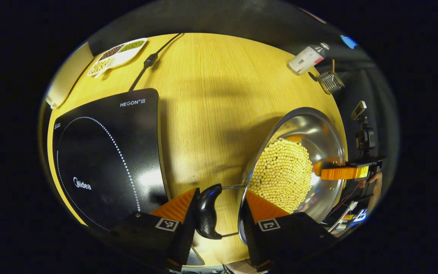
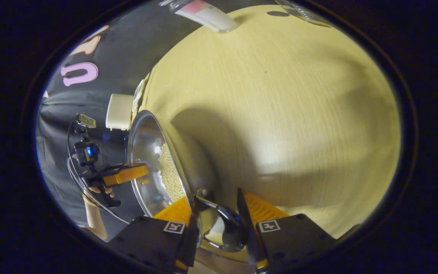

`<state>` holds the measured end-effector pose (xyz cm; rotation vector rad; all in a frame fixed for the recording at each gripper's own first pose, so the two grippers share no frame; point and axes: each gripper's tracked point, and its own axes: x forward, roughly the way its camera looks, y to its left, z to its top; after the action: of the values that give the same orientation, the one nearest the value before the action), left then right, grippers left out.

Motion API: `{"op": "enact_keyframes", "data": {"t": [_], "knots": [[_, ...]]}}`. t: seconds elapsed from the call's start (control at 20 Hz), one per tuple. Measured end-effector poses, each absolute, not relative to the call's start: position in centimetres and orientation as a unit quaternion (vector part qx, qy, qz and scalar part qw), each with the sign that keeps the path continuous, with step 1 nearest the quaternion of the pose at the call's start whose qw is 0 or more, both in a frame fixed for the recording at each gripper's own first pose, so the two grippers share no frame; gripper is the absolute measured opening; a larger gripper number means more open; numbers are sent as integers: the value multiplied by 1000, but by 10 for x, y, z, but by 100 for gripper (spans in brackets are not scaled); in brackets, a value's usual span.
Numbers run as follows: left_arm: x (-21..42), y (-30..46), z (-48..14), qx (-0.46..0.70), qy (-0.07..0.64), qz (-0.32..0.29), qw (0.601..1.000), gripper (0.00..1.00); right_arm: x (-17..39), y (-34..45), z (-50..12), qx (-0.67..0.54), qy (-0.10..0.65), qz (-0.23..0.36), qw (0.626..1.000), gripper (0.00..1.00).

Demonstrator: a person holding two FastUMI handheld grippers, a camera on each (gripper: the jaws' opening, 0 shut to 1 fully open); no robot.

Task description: First push the handle of the pot to place it horizontally, then grasp the pot with both hands and set it on the induction cooktop.

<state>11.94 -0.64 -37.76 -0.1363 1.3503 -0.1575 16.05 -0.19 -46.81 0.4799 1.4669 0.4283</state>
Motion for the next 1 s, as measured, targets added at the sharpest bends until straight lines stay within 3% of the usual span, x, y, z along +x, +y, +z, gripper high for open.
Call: {"op": "enact_keyframes", "data": {"t": [0.05,0.15,0.2,0.25,0.3,0.45,0.5,0.7,0.75,0.8,0.85,0.95,1.0], "knots": [[119,-6,-378,-63,624,-71,776,61,162,-2,-468,218,655,191,698,60],[114,-7,-378,-67,631,-65,770,59,163,-3,-467,218,656,187,698,60],[113,-8,-378,-70,632,-61,769,59,161,-3,-467,216,658,187,697,49],[111,-8,-379,-73,634,-56,768,59,160,-4,-468,212,659,189,696,55],[108,-10,-377,-76,637,-52,766,58,158,-5,-467,208,662,190,695,49],[99,-15,-361,-78,629,-54,772,57,155,-6,-457,209,657,199,697,50],[95,-16,-355,-77,628,-54,772,57,146,-10,-446,210,658,201,695,55],[73,-15,-336,-79,636,-43,766,57,124,-7,-432,206,673,205,681,55],[68,-14,-332,-79,636,-41,766,57,120,-5,-429,199,674,207,681,49],[63,-12,-327,-79,636,-40,766,57,116,-3,-426,193,674,210,682,49],[58,-10,-323,-79,636,-38,767,57,113,-1,-423,187,674,213,682,55],[48,-3,-315,-81,635,-34,767,57,104,7,-417,181,675,220,680,55],[44,1,-312,-82,634,-32,768,57,100,11,-414,180,676,222,680,50]]}}
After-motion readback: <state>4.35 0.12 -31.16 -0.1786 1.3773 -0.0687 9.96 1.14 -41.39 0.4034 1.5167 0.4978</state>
